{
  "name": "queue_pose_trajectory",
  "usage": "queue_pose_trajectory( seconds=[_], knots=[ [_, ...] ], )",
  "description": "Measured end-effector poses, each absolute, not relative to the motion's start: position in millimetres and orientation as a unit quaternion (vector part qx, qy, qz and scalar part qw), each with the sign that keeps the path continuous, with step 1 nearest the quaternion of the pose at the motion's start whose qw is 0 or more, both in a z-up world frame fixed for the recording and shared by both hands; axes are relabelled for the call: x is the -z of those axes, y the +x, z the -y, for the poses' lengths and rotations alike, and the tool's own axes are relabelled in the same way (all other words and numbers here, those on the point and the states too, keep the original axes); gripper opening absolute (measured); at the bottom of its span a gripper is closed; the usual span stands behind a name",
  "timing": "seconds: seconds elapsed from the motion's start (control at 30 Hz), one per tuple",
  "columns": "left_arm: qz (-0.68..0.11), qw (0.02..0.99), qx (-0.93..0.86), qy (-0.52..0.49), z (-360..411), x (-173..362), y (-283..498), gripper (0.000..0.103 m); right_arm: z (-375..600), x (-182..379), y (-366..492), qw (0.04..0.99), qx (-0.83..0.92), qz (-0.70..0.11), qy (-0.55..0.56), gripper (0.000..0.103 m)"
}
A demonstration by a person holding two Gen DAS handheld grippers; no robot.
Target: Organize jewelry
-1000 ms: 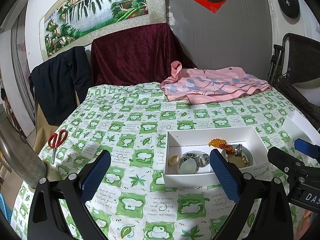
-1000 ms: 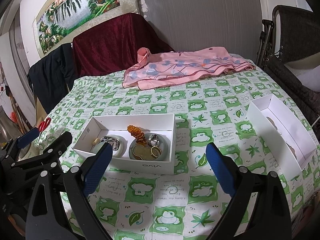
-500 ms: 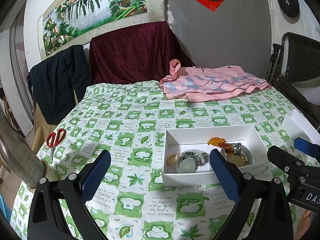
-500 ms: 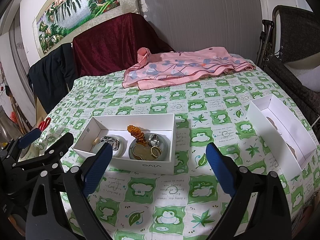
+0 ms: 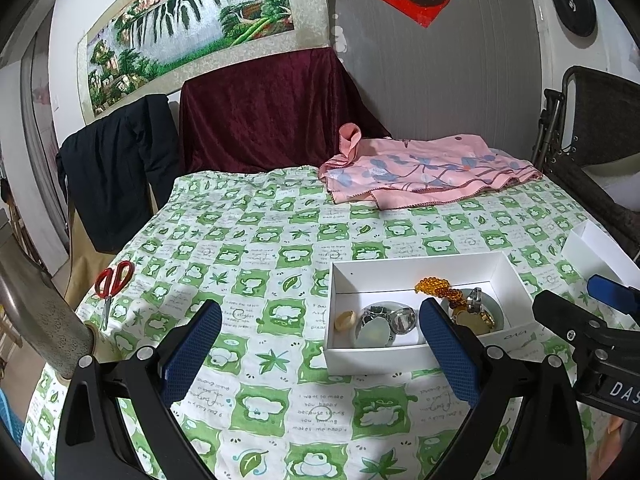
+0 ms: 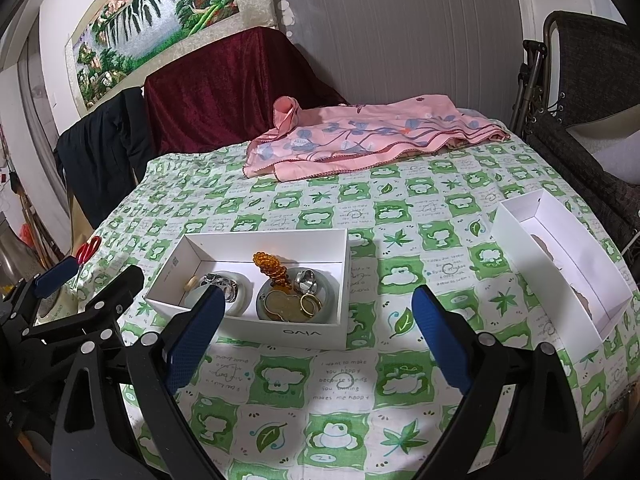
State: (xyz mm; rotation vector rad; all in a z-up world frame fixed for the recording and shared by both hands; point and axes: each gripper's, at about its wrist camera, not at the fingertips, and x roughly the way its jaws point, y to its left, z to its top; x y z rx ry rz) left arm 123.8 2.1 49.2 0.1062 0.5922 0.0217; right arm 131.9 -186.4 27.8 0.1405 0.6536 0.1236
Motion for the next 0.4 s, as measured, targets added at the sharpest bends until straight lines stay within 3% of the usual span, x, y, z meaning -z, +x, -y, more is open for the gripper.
queue_pose_trajectory(
  seconds=[0.4],
  knots=[
    [-0.292,0.955,-0.011,0.050,-2.1,-49.8,124.7,0.097,188.8,-28.8,132.3,0.943,-0.060,-0.319,0.069,0.090]
  ],
)
